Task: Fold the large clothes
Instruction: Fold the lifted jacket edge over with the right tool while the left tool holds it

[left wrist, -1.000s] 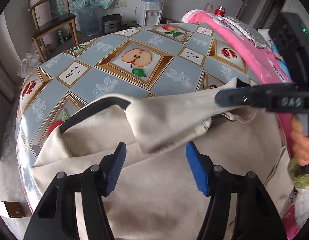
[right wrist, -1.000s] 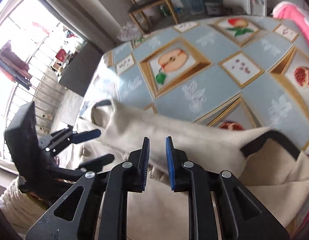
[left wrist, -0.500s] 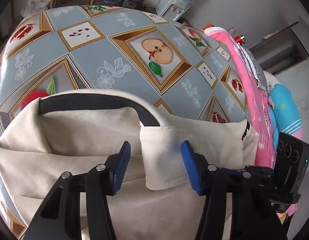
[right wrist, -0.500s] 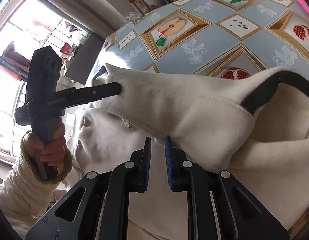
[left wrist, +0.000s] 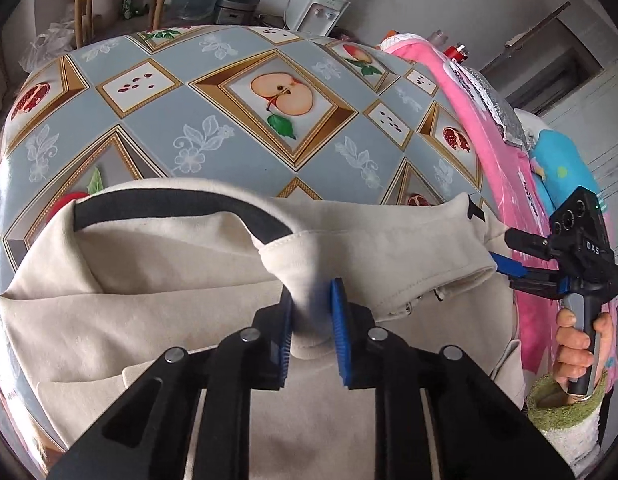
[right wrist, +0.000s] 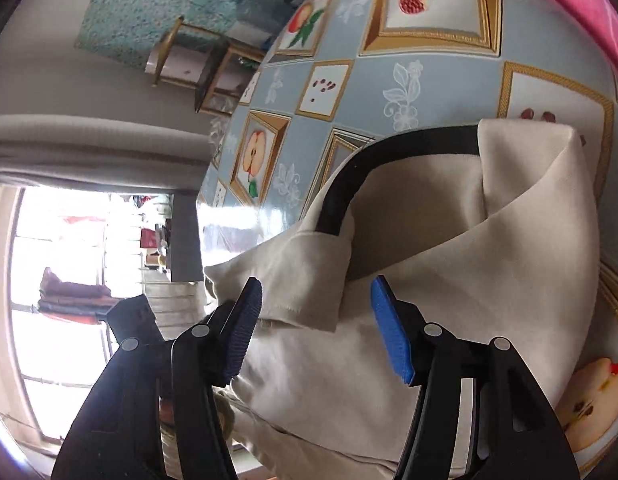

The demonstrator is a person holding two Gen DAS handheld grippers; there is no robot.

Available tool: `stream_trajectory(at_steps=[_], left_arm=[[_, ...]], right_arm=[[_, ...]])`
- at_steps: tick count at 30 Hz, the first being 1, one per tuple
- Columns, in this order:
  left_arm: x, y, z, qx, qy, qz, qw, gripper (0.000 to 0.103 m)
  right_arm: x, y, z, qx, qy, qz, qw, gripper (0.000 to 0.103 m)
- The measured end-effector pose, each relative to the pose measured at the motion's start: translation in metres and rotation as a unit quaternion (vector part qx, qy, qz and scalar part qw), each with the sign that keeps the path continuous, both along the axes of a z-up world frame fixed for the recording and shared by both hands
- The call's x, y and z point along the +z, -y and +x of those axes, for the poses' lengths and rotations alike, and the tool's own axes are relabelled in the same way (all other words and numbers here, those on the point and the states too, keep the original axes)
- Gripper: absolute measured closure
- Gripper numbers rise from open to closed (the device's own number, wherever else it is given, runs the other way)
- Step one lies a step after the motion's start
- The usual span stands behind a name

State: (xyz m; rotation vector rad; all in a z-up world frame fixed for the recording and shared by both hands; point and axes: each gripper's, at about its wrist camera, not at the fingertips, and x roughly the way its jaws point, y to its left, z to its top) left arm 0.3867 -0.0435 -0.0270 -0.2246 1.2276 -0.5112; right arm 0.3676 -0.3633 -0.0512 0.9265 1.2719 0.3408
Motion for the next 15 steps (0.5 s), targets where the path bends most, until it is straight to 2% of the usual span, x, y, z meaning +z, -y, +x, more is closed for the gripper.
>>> stream_trajectory(at_steps=[3, 4, 5, 6, 8, 11, 13, 15], left_arm=[[-0.003, -0.004, 0.002, 0.004, -0.015, -0.017, 0.9997, 0.085], [-0.003, -0.005, 0.002, 0.005, -0.019, -0.021, 0.9996, 0.085], [-0.004, -0.006, 0.002, 0.004, -0.024, -0.025, 0.9994, 0.085], [-0.004, -0.007, 0.001, 0.003, -0.028, -0.025, 0.9993, 0.085], [-0.006, -0.008, -0.001, -0.001, -0.034, -0.025, 0.9991, 0.085], [-0.011, -0.009, -0.004, 0.002, -0.043, -0.027, 0.9987, 0.084], [-0.011, -0.006, -0.003, 0.005, -0.033, -0.017, 0.9993, 0.084], [-0.007, 0.0, -0.003, 0.001, -0.001, 0.007, 1.0, 0.088]], right_arm=[[-0.006, -0.011, 0.014, 0.015, -0.015, 0.006, 1.0, 0.049], [-0.006, -0.016, 0.016, 0.024, -0.014, -0.001, 1.0, 0.061], [-0.005, -0.023, 0.015, 0.036, -0.014, -0.007, 0.999, 0.066], [-0.002, -0.026, 0.013, 0.048, -0.013, -0.017, 0.999, 0.067], [0.001, -0.036, 0.006, 0.076, -0.007, -0.033, 0.997, 0.075], [-0.007, -0.038, -0.004, 0.095, -0.021, -0.028, 0.995, 0.084], [-0.012, -0.037, -0.002, 0.101, -0.024, -0.029, 0.994, 0.089], [-0.011, -0.038, 0.007, 0.105, -0.017, -0.043, 0.993, 0.093]])
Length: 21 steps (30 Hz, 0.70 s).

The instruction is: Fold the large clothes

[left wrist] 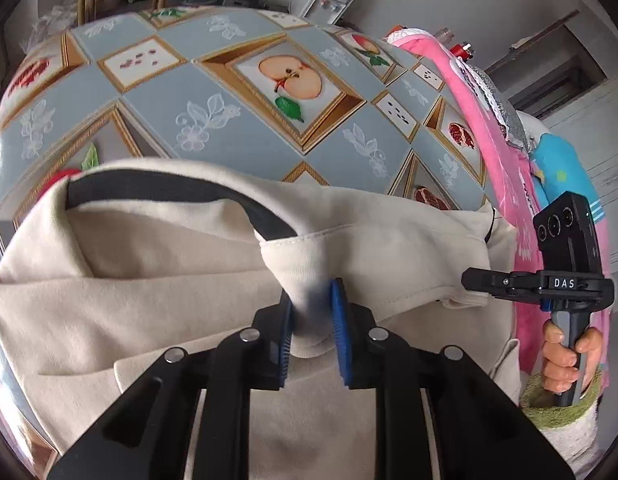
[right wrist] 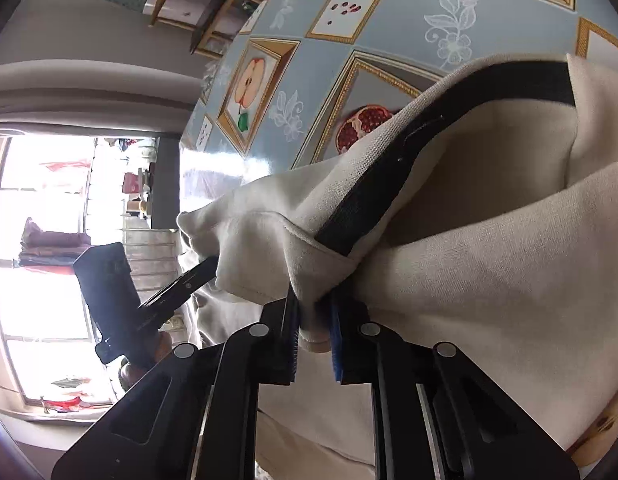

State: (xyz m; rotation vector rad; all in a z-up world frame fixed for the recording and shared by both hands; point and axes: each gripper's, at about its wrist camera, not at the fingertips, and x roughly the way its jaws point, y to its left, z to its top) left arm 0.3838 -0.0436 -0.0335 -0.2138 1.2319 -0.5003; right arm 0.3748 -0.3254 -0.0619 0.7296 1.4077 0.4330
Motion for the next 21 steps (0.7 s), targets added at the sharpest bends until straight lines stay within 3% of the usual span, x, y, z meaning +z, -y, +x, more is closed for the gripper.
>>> stream_trajectory(at_steps=[3, 6, 10, 14, 17, 21], left_arm=[[0.011, 0.019, 0.002, -0.026, 0.082, 0.077, 0.9934, 0.094], [0.008, 0.027, 0.016, -0.027, 0.103, 0.106, 0.9887, 0.095], [0.0, 0.027, 0.029, -0.026, 0.107, 0.109, 0.9879, 0.096], [0.002, 0.023, 0.014, -0.065, 0.119, 0.113, 0.9843, 0.096], [0.0, 0.02, 0.008, -0.083, 0.113, 0.1, 0.9851, 0.096], [0.002, 0.021, 0.007, -0.088, 0.111, 0.099, 0.985, 0.096]], right_arm=[[0.008, -0.006, 0.015, 0.018, 0.032, -0.051, 0.998, 0.094], [0.009, -0.017, 0.034, 0.029, 0.052, -0.103, 0.993, 0.096], [0.007, -0.027, 0.046, 0.044, 0.078, -0.146, 0.985, 0.096], [0.005, -0.029, 0.03, 0.096, 0.102, -0.158, 0.978, 0.094], [0.008, -0.025, 0.016, 0.111, 0.117, -0.171, 0.972, 0.08], [0.034, -0.015, 0.013, 0.086, 0.141, -0.218, 0.962, 0.067]])
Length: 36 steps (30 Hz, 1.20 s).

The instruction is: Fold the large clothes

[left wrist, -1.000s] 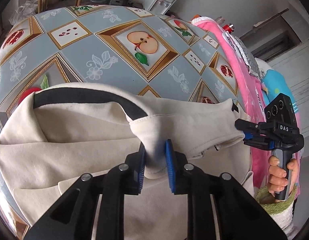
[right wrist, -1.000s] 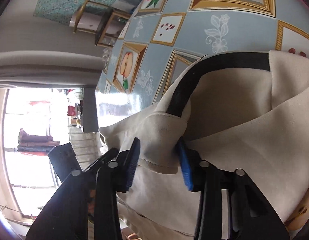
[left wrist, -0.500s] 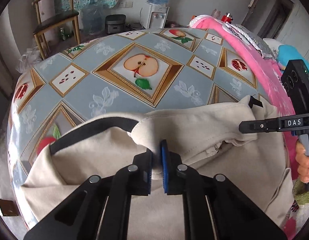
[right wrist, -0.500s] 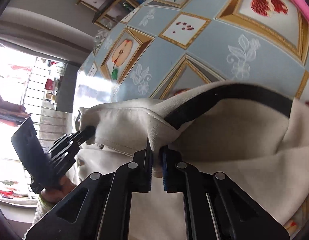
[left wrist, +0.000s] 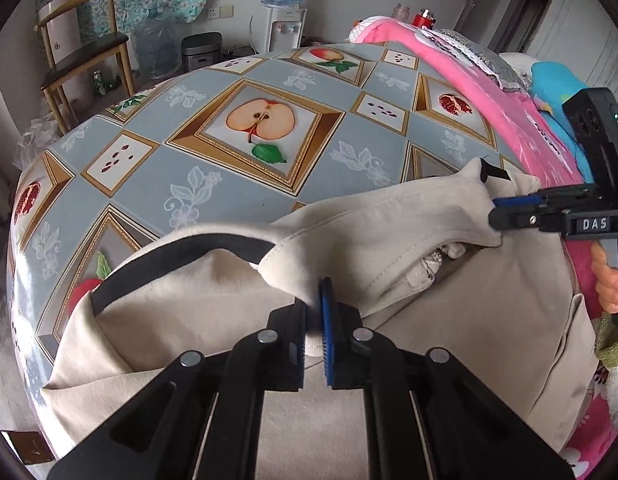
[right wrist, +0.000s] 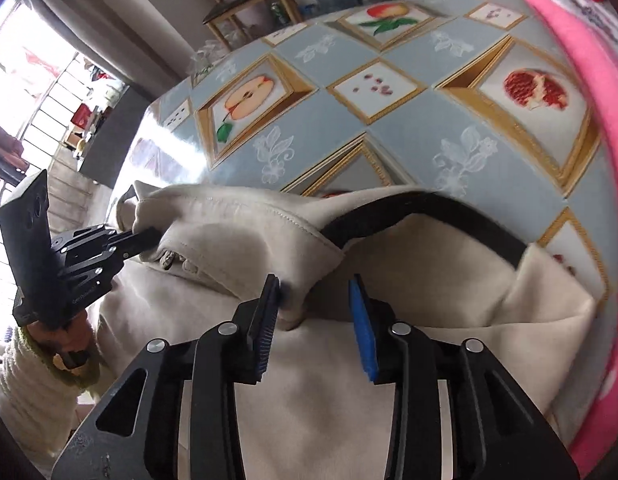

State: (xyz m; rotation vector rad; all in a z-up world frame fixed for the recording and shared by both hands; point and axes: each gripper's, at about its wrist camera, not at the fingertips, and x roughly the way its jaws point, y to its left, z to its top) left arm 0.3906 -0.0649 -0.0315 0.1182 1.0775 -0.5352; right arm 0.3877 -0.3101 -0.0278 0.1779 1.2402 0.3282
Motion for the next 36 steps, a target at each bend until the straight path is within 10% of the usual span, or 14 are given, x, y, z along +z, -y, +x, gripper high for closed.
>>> stream_trajectory(at_steps=[7, 15, 24, 36], left_arm=[[0.0, -0.002, -0.002, -0.002, 0.002, -0.014, 0.9999, 0.096], [0.002, -0.017, 0.0, 0.015, -0.006, -0.042, 0.999, 0.091], [0.038, -0.042, -0.01, 0.035, 0.026, -0.114, 0.9926, 0.09], [-0.003, 0.012, -0.017, -0.037, -0.014, -0.049, 0.998, 0.091]], right_arm=[[0.051, -0.018, 0.015, -0.01, 0.082, 0.019, 0.996, 0.065], [-0.011, -0.079, 0.039, 0.04, -0.016, 0.069, 0.997, 0.089], [0.001, -0.075, -0.005, 0.073, 0.021, 0.067, 0.995, 0.089], [0.001, -0.093, -0.025, 0.117, 0.042, 0.003, 0.992, 0.089]])
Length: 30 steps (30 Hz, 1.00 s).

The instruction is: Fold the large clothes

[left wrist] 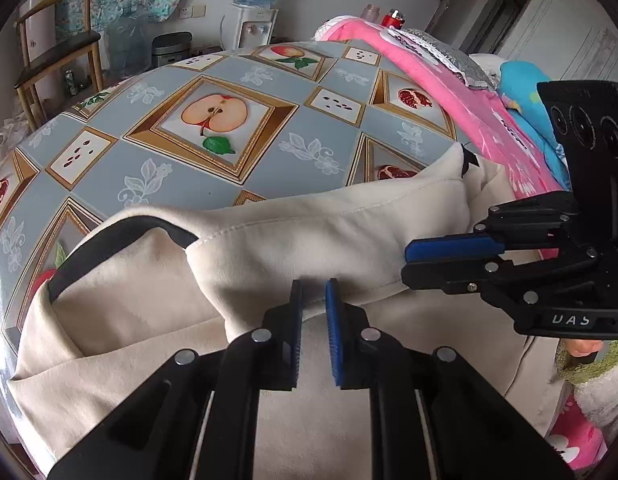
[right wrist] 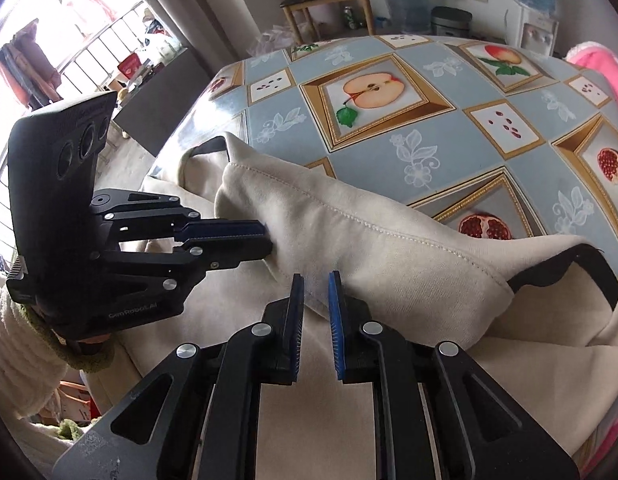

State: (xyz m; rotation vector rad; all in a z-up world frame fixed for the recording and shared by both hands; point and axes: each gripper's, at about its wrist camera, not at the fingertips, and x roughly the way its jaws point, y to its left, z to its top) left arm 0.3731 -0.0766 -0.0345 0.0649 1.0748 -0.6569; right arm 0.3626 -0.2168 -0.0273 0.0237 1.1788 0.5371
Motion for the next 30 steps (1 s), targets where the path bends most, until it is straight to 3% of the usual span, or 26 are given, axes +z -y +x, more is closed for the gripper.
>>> stream_trajectory(at_steps=[6, 9, 16, 19, 23, 25, 28, 30], left_arm=[[-0.004, 0.014, 0.002, -0.002, 0.036, 0.041, 0.9985, 0.091], [-0.005, 0.017, 0.01, 0.003, 0.038, 0.04, 0.9985, 0.091], [-0.007, 0.019, 0.018, -0.001, 0.05, 0.046, 0.9977, 0.091], [-0.007, 0.018, 0.018, -0.004, 0.05, 0.044, 0.9978, 0.091], [-0.008, 0.016, 0.021, -0.002, 0.048, 0.033, 0.9983, 0.091], [-0.009, 0.015, 0.022, 0.001, 0.047, 0.026, 0.9986, 0.091], [-0.009, 0.014, 0.02, 0.0, 0.05, 0.022, 0.9985, 0.091], [-0.009, 0.011, 0.02, 0.002, 0.048, 0.02, 0.9986, 0.091]], right_arm=[[-0.005, 0.002, -0.003, 0.01, -0.009, 0.0, 1.0, 0.089], [-0.021, -0.004, 0.001, 0.004, -0.016, -0.044, 0.999, 0.092], [-0.023, 0.009, 0.021, -0.023, -0.028, -0.009, 0.999, 0.097], [-0.004, 0.008, 0.006, -0.013, -0.012, -0.02, 1.0, 0.089], [0.034, 0.013, -0.003, -0.022, 0.04, 0.024, 0.999, 0.089], [0.039, 0.015, 0.006, -0.043, 0.054, 0.041, 0.997, 0.088], [0.016, 0.014, 0.027, -0.054, 0.015, 0.067, 0.996, 0.088], [-0.004, 0.009, 0.037, -0.048, -0.019, 0.053, 0.997, 0.088]])
